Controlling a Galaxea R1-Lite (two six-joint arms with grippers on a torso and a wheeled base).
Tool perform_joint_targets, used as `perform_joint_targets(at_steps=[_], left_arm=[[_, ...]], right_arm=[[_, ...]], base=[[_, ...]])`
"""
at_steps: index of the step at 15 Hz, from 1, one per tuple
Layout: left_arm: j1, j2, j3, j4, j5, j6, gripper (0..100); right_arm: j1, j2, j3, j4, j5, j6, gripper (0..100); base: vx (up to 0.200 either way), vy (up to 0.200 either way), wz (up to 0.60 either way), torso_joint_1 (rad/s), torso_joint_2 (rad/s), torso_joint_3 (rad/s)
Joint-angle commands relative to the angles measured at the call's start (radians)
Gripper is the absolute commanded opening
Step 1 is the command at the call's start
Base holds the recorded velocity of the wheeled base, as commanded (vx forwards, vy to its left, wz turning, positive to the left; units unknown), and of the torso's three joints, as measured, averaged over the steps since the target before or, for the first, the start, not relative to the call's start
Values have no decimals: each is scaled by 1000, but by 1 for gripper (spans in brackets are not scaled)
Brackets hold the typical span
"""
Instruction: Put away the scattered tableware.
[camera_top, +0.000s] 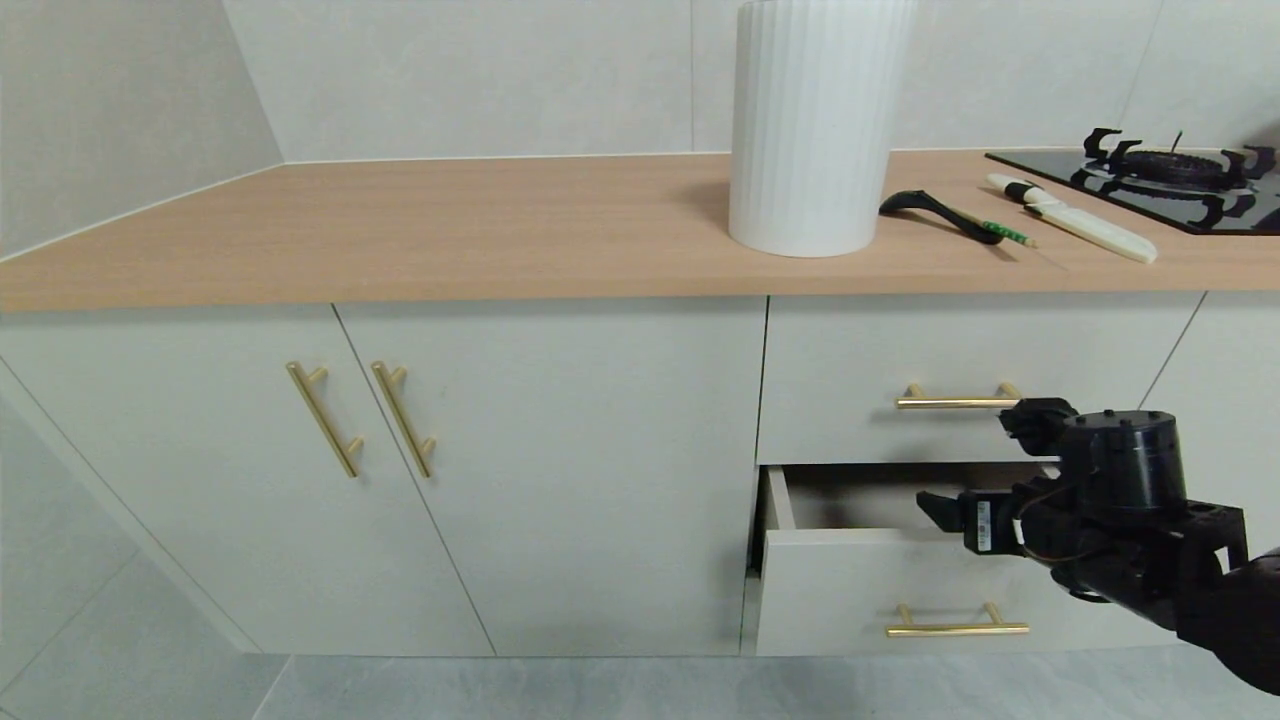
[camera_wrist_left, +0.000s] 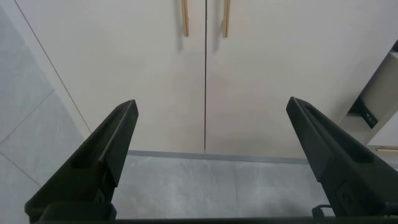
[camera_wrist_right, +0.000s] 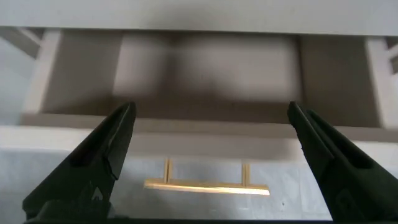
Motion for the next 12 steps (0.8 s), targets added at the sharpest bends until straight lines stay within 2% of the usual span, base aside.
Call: perform_joint_targets(at_steps=[1,7,12], left_arm=[[0,1,0,0,0,0,100],[0,1,0,0,0,0,100],[0,1,0,0,0,0,100]], right_arm=[[2,90,9,-47,-11,-1,100],[11,90,56,-81,-25,-16,100],[11,46,56,-25,-25,-17,100]], base=[[0,0,0,0,0,0],[0,0,0,0,0,0],[0,0,0,0,0,0]])
